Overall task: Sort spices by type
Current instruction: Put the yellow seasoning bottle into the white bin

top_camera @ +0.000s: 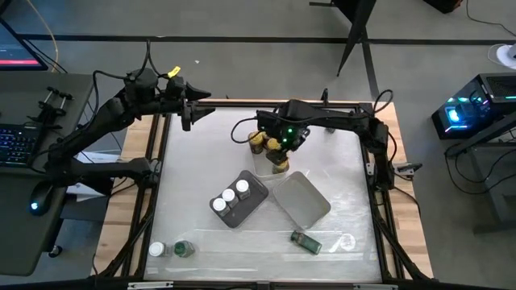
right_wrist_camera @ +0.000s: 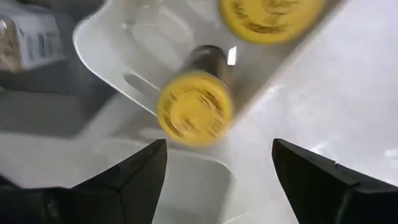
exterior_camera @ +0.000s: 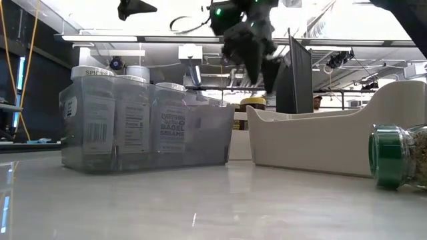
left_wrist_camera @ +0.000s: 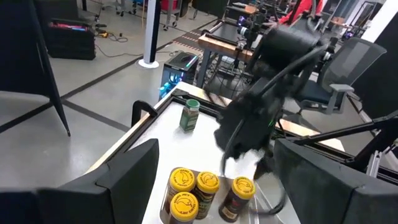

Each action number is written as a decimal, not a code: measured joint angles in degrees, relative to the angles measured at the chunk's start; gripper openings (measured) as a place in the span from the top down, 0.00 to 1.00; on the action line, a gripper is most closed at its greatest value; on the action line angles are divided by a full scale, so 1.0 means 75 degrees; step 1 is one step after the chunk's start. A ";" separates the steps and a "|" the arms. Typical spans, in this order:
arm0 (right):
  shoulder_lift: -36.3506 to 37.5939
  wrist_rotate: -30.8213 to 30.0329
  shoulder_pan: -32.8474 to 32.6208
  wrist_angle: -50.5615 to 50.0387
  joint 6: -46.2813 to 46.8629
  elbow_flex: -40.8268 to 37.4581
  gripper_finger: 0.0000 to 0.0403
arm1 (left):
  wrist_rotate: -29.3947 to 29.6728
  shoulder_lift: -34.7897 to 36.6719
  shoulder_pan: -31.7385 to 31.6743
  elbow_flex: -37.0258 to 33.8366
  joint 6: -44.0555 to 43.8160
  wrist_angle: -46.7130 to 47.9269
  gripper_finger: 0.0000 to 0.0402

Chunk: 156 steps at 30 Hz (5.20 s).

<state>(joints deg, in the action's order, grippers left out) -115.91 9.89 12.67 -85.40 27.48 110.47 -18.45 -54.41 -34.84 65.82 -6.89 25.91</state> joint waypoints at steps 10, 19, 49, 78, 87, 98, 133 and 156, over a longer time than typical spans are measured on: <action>0.0780 -0.1114 -0.0851 -0.0291 -0.0804 -0.0409 0.69 | 0.0002 0.0000 0.0002 0.0000 -0.0073 0.0008 0.24; 0.0767 -0.1464 -0.1058 0.0647 -0.0912 -0.1682 0.99 | 0.0002 0.0000 0.0005 0.0000 -0.0206 0.0441 0.24; 0.0772 -0.1041 -0.0732 0.3267 -0.0630 -0.2144 1.00 | 0.0092 0.0000 0.0008 -0.0003 -0.0258 0.0455 0.24; 0.0643 -0.1083 -0.0793 0.3359 -0.0530 -0.3009 1.00 | 0.0090 -0.0003 0.0008 -0.0003 -0.0273 0.0455 0.24; 0.0643 -0.1233 -0.0796 0.4293 -0.0036 -0.3350 1.00 | 0.0089 -0.0003 0.0008 -0.0003 -0.0270 0.0455 0.24; 0.0643 -0.1379 -0.0793 0.4925 0.0550 -0.3350 1.00 | 0.0089 -0.0003 0.0008 -0.0003 -0.0266 0.0455 0.24; 0.0096 -0.2172 -0.1099 0.5591 0.1355 -0.3339 1.00 | 0.0130 -0.0003 0.0008 -0.0006 -0.0255 0.0454 0.24; 0.0096 -0.3540 -0.1099 0.6282 0.3202 -0.3339 1.00 | 0.0225 -0.0003 0.0008 -0.0006 -0.0127 0.0454 0.24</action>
<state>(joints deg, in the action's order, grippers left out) -115.20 -16.66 4.43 -38.28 51.50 85.43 -16.76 -54.43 -34.79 65.78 -7.84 29.31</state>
